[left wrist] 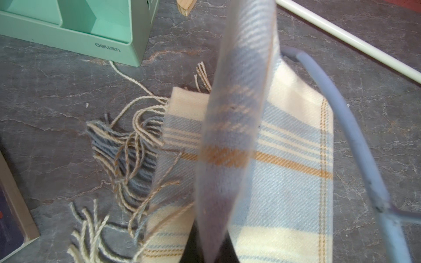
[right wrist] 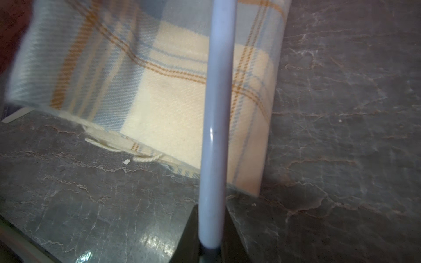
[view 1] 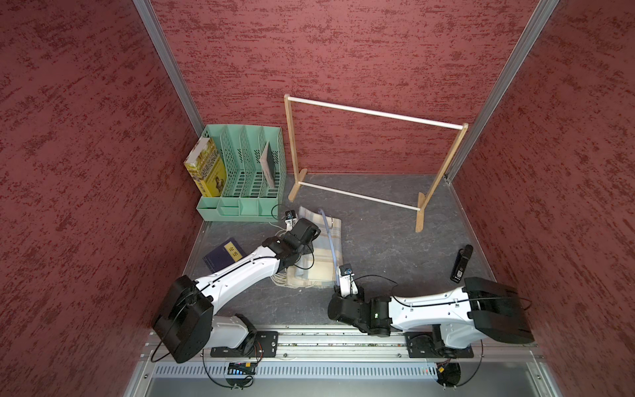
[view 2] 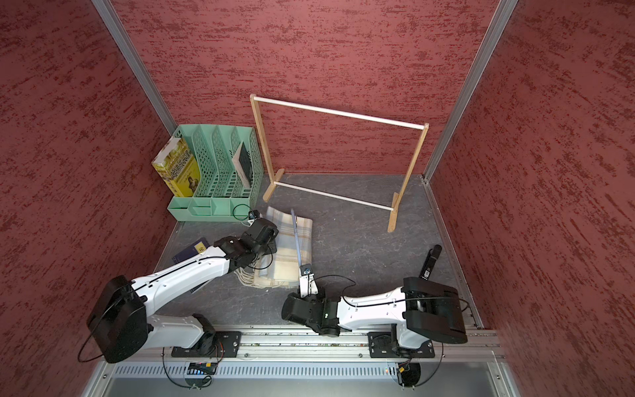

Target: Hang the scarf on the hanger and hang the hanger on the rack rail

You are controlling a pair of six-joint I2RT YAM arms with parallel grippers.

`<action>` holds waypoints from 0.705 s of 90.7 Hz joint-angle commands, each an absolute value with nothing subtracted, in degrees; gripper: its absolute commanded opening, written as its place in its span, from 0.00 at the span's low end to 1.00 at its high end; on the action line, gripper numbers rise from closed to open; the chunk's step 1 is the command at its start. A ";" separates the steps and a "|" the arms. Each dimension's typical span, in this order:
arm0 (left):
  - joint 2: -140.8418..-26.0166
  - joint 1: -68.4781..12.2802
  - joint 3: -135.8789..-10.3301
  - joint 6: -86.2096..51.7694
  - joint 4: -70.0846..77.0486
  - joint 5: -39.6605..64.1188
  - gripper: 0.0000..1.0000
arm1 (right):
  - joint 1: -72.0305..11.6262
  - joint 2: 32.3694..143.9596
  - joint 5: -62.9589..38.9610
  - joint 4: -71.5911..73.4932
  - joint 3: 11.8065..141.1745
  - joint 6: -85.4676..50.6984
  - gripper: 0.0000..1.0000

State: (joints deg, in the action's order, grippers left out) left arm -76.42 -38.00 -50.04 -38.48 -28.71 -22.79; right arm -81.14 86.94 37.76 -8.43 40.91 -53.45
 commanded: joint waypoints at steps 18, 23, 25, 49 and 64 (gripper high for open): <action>-77.37 -33.51 -44.87 -37.12 -23.11 -21.31 0.00 | -80.27 84.28 40.20 -8.29 38.60 -57.69 0.00; -78.79 -33.09 -44.37 -37.09 -21.71 -20.95 0.00 | -80.21 83.85 40.46 -8.58 38.21 -58.37 0.00; -79.55 -32.90 -44.23 -36.96 -21.10 -20.75 0.00 | -80.24 83.80 40.50 -8.61 38.16 -58.52 0.00; -86.44 -31.84 -43.90 -36.63 -17.35 -21.49 0.00 | -80.22 83.76 41.21 -10.17 37.64 -60.90 0.00; -90.60 -31.29 -43.56 -38.00 -17.49 -22.51 0.00 | -80.30 81.05 43.00 -12.15 35.70 -65.05 0.00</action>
State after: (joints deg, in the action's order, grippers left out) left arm -88.07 -31.86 -44.21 -37.47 -18.87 -21.08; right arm -80.77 83.55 38.52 -9.19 37.21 -60.71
